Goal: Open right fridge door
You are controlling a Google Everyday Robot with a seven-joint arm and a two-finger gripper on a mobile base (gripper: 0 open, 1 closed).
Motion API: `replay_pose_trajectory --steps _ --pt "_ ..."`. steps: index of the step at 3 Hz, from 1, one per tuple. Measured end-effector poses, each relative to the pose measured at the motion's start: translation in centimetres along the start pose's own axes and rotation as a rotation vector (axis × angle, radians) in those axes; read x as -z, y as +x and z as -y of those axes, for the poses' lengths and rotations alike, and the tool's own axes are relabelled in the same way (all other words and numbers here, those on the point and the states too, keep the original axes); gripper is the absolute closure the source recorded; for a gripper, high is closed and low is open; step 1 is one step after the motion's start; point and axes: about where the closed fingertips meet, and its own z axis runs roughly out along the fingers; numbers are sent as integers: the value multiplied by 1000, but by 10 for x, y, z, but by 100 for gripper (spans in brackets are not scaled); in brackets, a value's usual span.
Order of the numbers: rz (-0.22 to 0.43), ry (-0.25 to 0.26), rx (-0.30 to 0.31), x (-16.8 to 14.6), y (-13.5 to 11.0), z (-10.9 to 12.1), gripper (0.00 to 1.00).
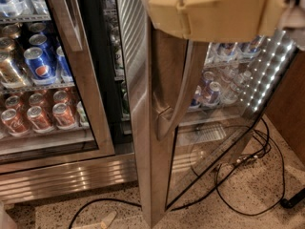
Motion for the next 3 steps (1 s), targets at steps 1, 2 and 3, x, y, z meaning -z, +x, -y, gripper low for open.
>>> replay_pose_trajectory --steps 1,2,3 --pt "0 0 0 0 0 0 72" --pt "0 0 0 0 0 0 71" --pt "0 0 0 0 0 0 53"
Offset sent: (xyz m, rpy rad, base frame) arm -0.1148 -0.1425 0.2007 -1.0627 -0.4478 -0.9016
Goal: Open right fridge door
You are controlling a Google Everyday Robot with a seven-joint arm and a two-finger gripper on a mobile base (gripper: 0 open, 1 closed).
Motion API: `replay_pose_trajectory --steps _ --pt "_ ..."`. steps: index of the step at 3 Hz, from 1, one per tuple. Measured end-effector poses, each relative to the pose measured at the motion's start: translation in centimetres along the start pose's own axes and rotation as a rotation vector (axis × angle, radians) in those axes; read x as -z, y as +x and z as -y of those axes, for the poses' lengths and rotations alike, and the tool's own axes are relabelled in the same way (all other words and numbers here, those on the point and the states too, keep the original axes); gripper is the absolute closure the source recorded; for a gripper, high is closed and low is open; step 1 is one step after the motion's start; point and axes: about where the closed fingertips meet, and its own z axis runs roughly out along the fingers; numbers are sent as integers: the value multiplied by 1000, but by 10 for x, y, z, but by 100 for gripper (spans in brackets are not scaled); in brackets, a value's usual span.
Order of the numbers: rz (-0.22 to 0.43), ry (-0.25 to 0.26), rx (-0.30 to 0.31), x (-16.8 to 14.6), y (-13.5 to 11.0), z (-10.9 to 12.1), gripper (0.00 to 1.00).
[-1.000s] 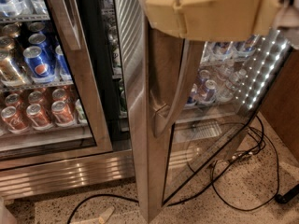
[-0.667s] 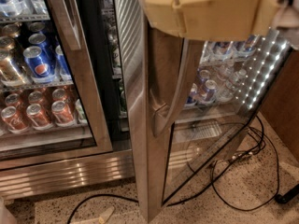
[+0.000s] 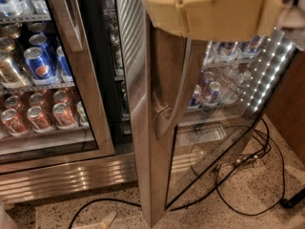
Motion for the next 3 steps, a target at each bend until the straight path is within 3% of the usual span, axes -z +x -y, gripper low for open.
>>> replay_pose_trajectory --steps 1,3 --pt "0 0 0 0 0 0 40" --pt "0 0 0 0 0 0 35"
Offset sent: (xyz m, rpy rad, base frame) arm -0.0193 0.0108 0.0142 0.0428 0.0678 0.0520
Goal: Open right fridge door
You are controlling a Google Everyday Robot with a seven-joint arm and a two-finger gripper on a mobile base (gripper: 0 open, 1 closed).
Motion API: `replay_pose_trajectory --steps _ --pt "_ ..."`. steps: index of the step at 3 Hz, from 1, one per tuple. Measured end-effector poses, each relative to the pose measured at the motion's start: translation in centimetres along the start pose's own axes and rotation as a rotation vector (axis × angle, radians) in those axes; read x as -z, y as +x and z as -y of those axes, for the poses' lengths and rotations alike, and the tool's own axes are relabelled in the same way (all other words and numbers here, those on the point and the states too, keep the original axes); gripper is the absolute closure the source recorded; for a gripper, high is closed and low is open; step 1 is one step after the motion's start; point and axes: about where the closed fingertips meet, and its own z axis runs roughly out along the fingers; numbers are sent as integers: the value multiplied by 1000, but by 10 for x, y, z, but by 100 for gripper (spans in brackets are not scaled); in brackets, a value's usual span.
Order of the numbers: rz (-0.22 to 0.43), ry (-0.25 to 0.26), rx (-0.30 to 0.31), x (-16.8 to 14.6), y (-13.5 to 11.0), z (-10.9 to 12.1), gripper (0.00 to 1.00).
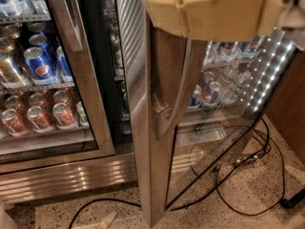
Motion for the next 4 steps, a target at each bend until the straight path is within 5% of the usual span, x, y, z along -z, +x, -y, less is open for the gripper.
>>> replay_pose_trajectory --steps 3,4 --pt "0 0 0 0 0 0 34" --pt "0 0 0 0 0 0 16"
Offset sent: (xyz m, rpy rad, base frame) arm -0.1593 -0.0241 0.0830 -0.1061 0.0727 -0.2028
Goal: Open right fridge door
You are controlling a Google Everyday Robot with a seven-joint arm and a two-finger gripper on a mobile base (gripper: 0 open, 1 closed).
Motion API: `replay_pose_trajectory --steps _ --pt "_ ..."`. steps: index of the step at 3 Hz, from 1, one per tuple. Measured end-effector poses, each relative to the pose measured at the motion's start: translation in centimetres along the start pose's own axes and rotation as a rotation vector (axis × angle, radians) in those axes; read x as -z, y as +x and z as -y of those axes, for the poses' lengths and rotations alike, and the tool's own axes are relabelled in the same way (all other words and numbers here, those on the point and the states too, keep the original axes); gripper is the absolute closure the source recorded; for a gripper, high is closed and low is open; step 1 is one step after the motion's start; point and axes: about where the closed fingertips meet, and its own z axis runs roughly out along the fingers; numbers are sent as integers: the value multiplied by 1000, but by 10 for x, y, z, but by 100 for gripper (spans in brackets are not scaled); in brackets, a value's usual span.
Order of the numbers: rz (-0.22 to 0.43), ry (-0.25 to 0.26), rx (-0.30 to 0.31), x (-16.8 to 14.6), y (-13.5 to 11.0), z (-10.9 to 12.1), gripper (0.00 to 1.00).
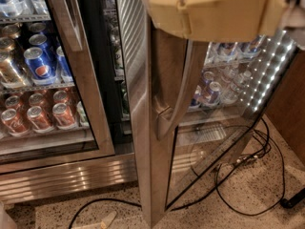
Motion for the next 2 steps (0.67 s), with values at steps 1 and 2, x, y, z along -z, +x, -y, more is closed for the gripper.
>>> replay_pose_trajectory --steps 1,2 --pt "0 0 0 0 0 0 4" --pt "0 0 0 0 0 0 0"
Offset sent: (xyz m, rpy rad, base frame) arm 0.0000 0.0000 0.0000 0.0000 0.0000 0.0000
